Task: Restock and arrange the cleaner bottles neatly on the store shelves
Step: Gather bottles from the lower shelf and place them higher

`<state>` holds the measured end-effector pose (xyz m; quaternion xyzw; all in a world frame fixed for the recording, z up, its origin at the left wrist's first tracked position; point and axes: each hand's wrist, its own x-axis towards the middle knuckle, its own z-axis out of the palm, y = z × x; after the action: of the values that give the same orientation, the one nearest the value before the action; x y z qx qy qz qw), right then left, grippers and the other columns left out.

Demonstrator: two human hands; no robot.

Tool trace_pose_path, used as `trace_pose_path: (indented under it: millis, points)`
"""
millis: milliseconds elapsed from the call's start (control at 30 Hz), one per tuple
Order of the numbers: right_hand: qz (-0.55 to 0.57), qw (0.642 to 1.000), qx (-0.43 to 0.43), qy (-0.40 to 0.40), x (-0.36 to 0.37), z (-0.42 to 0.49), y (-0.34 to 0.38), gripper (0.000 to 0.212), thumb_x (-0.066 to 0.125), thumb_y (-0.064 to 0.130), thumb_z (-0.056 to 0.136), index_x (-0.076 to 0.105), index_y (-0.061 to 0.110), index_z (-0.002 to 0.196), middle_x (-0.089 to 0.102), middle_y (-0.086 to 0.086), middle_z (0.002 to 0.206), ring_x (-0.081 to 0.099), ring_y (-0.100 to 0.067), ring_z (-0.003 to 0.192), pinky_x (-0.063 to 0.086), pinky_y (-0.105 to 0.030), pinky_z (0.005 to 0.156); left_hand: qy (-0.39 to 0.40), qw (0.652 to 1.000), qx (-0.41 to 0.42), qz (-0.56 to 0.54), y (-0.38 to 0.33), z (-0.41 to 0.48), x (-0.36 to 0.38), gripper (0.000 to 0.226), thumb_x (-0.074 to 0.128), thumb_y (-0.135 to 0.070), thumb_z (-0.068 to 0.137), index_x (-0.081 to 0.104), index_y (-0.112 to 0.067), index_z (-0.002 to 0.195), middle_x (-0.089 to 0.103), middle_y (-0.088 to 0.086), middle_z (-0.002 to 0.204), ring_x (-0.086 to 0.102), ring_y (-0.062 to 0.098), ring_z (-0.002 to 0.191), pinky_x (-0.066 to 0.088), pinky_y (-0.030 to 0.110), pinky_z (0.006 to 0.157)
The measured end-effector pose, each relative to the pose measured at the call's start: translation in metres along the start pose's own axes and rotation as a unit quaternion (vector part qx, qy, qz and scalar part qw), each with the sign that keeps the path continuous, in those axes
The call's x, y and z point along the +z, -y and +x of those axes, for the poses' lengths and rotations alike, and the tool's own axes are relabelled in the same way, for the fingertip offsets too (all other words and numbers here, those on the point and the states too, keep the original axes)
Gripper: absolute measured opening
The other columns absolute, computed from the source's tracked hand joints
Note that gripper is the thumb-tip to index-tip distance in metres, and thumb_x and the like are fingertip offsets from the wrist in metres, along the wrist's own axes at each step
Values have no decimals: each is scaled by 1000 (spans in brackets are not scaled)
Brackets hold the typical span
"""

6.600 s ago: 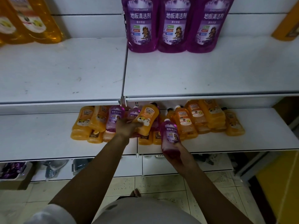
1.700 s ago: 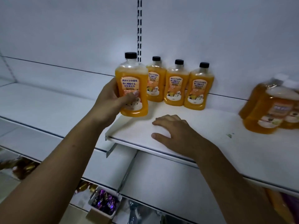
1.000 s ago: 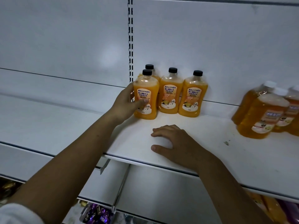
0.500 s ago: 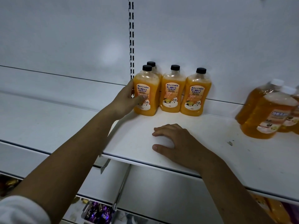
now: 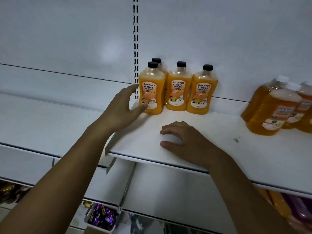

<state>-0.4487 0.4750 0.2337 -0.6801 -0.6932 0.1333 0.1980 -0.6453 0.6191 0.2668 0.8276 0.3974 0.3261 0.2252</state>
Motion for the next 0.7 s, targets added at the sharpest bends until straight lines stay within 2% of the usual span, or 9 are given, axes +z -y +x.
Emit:
trace_pose_path:
  millis: [100, 233, 333, 400, 533, 633, 700]
  points:
    - [15, 1000, 11, -15, -4, -2, 4, 45, 63, 50, 99, 62, 30, 139, 59, 9, 146, 53, -9, 131, 43, -35, 115, 10, 1000, 2, 17, 7, -36, -7, 76, 66, -61, 91, 36, -37, 157, 52, -10, 154, 48, 14, 141, 44, 44, 114]
    - [17, 997, 31, -70, -5, -18, 8, 41, 66, 46, 98, 65, 29, 135, 63, 8, 139, 56, -7, 122, 48, -34, 110, 25, 997, 46, 59, 0, -75, -11, 77, 51, -77, 83, 45, -42, 151, 55, -14, 151, 50, 13, 137, 44, 41, 111]
    - [52, 991, 42, -118, 2, -54, 6, 39, 67, 48, 97, 65, 32, 132, 65, 12, 133, 59, -6, 120, 51, -37, 108, 37, 991, 96, 89, -10, -95, -5, 72, 51, -78, 88, 51, -38, 149, 57, -10, 151, 53, 18, 137, 43, 41, 110]
    - [47, 985, 32, -165, 7, -89, 5, 39, 66, 47, 96, 66, 29, 130, 67, 12, 131, 60, -6, 121, 52, -35, 105, 49, 985, 144, 78, -18, -109, 6, 69, 54, -74, 89, 54, -36, 147, 60, -9, 147, 55, 18, 134, 42, 39, 108]
    - [20, 971, 66, -228, 4, -167, -1, 31, 64, 45, 98, 63, 33, 128, 63, 19, 125, 58, -5, 122, 48, -25, 103, 71, 963, 255, 43, -48, -137, 40, 61, 54, -67, 93, 60, -29, 141, 65, -5, 137, 59, 16, 125, 47, 38, 105]
    - [2, 961, 109, -253, -3, -228, -14, 33, 60, 49, 98, 61, 37, 128, 59, 21, 122, 57, -1, 119, 40, -9, 100, 95, 948, 301, 36, -81, -152, 69, 59, 55, -65, 95, 63, -26, 139, 68, -4, 134, 63, 19, 122, 51, 40, 104]
    - [-31, 957, 136, -254, -8, -265, -28, 37, 57, 52, 99, 62, 33, 129, 59, 17, 122, 55, -2, 117, 36, -7, 99, 110, 938, 325, 45, -103, -160, 90, 57, 55, -64, 96, 63, -26, 138, 68, -4, 133, 63, 20, 122, 51, 42, 103]
